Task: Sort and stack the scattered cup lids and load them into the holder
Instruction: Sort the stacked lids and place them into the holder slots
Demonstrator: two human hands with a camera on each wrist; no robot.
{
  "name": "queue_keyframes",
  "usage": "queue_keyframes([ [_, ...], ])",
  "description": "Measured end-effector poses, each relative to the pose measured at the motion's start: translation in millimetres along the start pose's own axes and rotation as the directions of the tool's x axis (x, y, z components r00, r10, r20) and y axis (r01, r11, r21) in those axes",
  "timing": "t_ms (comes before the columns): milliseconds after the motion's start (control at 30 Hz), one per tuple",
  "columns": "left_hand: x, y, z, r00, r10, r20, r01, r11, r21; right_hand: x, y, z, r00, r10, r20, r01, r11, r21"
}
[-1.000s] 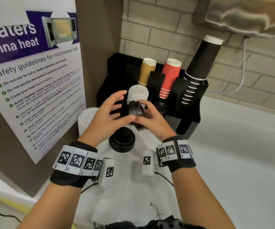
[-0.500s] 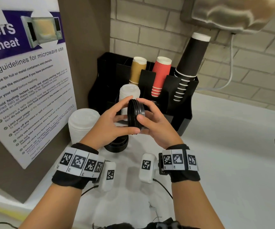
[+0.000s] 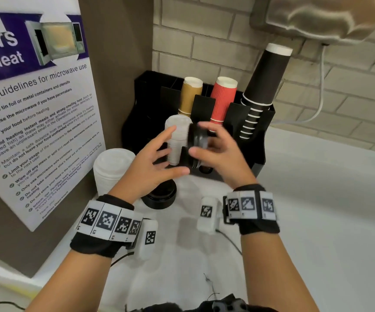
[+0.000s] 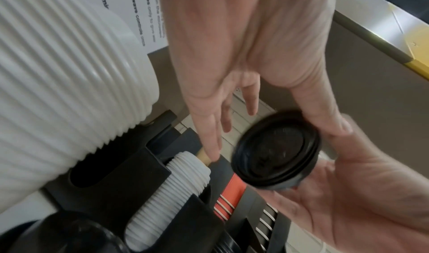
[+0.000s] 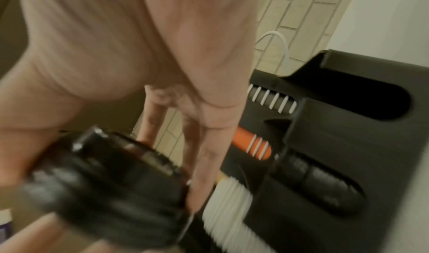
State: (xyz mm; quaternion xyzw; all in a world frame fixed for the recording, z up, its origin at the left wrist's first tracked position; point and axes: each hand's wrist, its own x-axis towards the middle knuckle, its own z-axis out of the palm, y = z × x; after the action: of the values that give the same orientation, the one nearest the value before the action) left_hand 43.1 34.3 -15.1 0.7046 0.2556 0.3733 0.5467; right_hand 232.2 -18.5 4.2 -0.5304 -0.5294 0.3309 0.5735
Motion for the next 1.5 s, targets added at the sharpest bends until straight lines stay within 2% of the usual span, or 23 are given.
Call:
queue_keyframes([
  [67,0,3,-7,0.997,0.002,-0.071,-0.001,1.0,0.025,21,0,-21,0.982,-0.049,-0.181,0.024,0.991,-0.133],
  [133,-1,6,-15,0.993,0.011,-0.117,-0.004,0.999,0.054,43,1,-41,0.965,-0.096,-0.245,0.012,0.946,-0.323],
  [200,-2,7,-20,0.99,0.015,-0.14,-0.003,0.996,0.086,63,5,-57,0.985,-0.055,-0.164,-0.04,0.851,-0.524],
  [233,-2,7,-22,0.989,0.019,-0.148,-0.004,0.995,0.102,71,8,-61,0.994,0.0,-0.105,-0.067,0.772,-0.632],
  [333,-2,7,-25,0.986,0.027,-0.165,-0.005,0.991,0.131,86,15,-62,0.981,0.193,0.009,-0.079,0.447,-0.891],
  [400,-2,7,-26,0.984,0.023,-0.175,0.0,0.991,0.132,90,19,-57,0.966,0.253,0.041,-0.039,0.304,-0.952],
  [500,-3,8,-27,0.982,0.016,-0.186,0.01,0.991,0.135,95,23,-51,0.962,0.266,0.061,0.011,0.186,-0.983],
  [600,-3,8,-27,0.981,0.016,-0.193,0.012,0.99,0.141,99,26,-49,0.956,0.288,0.059,0.018,0.144,-0.989],
  [767,-4,9,-28,0.98,0.016,-0.196,0.015,0.988,0.154,102,31,-44,0.916,0.391,0.095,-0.006,0.251,-0.968],
  [833,-5,9,-29,0.979,0.017,-0.205,0.016,0.987,0.162,101,31,-41,0.906,0.409,0.108,0.014,0.227,-0.974],
  [900,-6,10,-30,0.976,0.019,-0.215,0.018,0.986,0.166,98,32,-37,0.905,0.414,0.1,0.032,0.167,-0.985],
  [1000,-6,12,-28,0.977,0.02,-0.214,0.015,0.986,0.163,90,36,-29,0.929,0.361,0.085,0.07,0.055,-0.996],
  [1133,-6,13,-26,0.979,0.021,-0.201,0.011,0.988,0.155,80,41,-17,0.961,0.264,0.086,0.09,-0.004,-0.996],
  [1267,-7,12,-26,0.98,0.024,-0.2,0.006,0.989,0.146,73,48,-11,0.985,0.157,0.072,0.078,-0.033,-0.996],
  [1500,-7,12,-25,0.981,0.03,-0.193,-0.002,0.99,0.143,65,57,-8,0.982,0.142,0.125,0.132,-0.036,-0.991],
])
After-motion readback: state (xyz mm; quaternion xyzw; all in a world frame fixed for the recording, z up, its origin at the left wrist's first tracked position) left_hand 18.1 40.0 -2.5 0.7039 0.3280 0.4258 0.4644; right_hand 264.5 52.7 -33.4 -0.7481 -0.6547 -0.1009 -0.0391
